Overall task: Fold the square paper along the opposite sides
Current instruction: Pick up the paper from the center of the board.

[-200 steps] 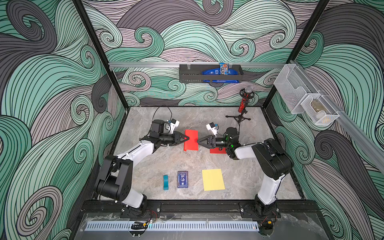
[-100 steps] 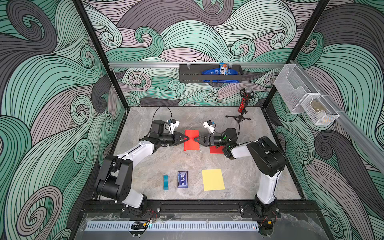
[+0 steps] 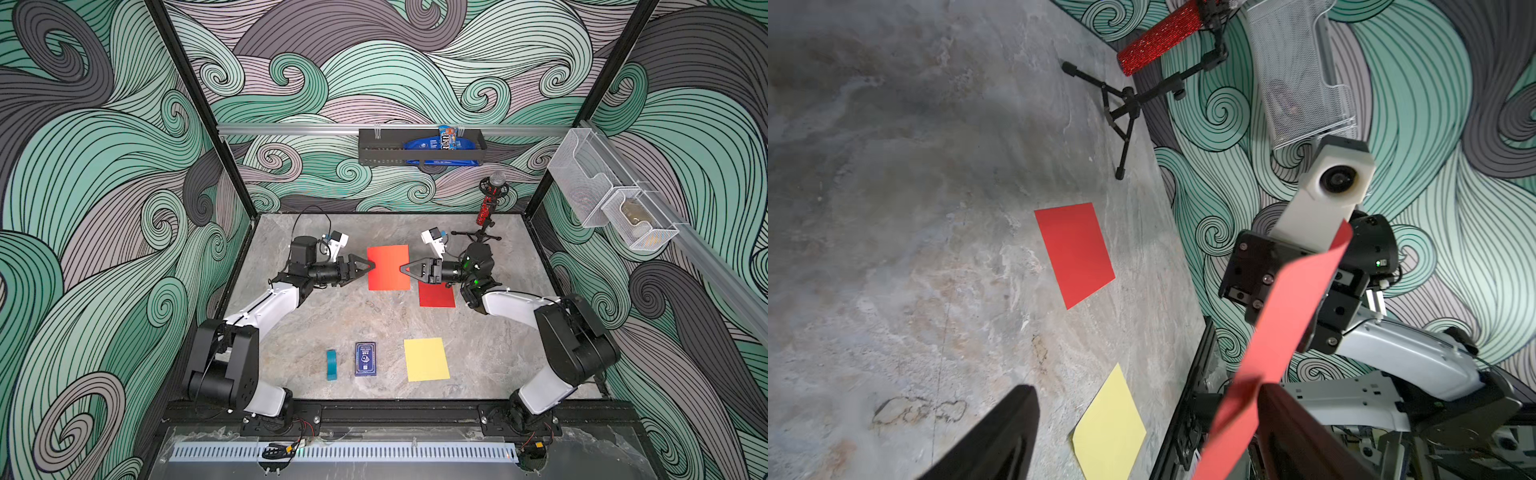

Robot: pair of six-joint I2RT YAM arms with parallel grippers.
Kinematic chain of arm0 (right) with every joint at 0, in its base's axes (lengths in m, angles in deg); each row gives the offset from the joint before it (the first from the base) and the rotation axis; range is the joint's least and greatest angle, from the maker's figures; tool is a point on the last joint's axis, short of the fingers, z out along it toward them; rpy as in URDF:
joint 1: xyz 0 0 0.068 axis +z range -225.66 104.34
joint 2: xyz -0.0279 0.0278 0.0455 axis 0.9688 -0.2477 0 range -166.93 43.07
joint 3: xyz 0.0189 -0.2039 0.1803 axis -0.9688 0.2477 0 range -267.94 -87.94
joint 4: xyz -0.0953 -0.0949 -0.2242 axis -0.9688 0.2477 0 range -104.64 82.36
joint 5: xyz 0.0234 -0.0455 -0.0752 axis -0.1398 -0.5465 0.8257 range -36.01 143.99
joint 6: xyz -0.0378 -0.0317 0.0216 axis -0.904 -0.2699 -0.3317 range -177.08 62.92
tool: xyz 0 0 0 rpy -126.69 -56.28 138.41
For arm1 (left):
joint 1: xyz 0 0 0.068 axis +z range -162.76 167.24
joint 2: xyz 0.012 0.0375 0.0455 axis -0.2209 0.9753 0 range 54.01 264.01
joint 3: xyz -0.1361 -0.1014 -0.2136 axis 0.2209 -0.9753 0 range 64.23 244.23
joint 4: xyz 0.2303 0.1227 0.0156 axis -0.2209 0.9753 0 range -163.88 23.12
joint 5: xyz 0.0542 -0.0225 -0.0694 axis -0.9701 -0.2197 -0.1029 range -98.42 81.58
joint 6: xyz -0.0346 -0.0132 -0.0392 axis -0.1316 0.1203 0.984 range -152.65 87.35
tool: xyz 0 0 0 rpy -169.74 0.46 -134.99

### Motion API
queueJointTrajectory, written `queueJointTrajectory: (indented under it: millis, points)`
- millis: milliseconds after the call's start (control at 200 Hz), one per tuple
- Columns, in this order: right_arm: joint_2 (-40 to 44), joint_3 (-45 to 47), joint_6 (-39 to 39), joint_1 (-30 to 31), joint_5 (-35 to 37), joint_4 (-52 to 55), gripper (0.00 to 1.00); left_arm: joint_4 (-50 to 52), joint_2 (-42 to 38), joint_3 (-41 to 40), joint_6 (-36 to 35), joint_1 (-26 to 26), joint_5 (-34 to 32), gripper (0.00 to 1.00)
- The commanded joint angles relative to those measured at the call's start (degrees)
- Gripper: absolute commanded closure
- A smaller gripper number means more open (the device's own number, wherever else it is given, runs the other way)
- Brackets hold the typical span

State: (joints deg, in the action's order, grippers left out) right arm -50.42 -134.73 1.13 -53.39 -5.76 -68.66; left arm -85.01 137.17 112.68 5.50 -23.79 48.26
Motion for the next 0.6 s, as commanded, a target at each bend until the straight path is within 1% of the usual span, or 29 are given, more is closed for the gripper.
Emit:
queueJointTrajectory:
  millis: [0, 125, 225, 265, 360, 435, 525, 595]
  points:
    - [1.04, -1.01, -2.26, 0.65, -1.78, 4.09, 1.0, -11.87, -2.61, -3.01, 6.85, -0.22, 6.66, 0.13]
    - [-0.38, -2.07, -1.52, 1.22, -1.7, 4.04, 1.0, -23.18, -4.94, -6.19, 14.13, -0.44, 9.48, 0.12]
    - [-1.34, -2.73, -1.88, 1.13, -1.79, 4.86, 1.0, -26.72, -5.37, -6.67, 16.78, -0.74, 10.54, 0.12]
    - [-1.51, -3.01, -2.91, 1.12, -1.63, 6.54, 1.0, -27.18, -5.36, -6.66, 17.12, -0.79, 10.64, 0.14]
    - [-1.12, -4.48, -8.28, 1.03, -0.78, 14.47, 1.0, -27.27, -5.24, -6.75, 17.13, -0.88, 10.55, 0.25]
    - [-0.57, -5.74, -12.53, 0.8, -0.13, 21.27, 1.0, -27.14, -5.01, -6.85, 17.09, -1.01, 10.4, 0.39]
    - [-0.21, -6.29, -14.53, 0.46, 0.23, 24.42, 1.0, -25.59, -4.67, -6.7, 16.01, -1.17, 9.99, 0.53]
    - [0.1, -6.61, -15.63, 0.16, 0.42, 26.17, 1.0, -22.54, -4.49, -6.16, 13.96, -1.28, 9.53, 0.63]
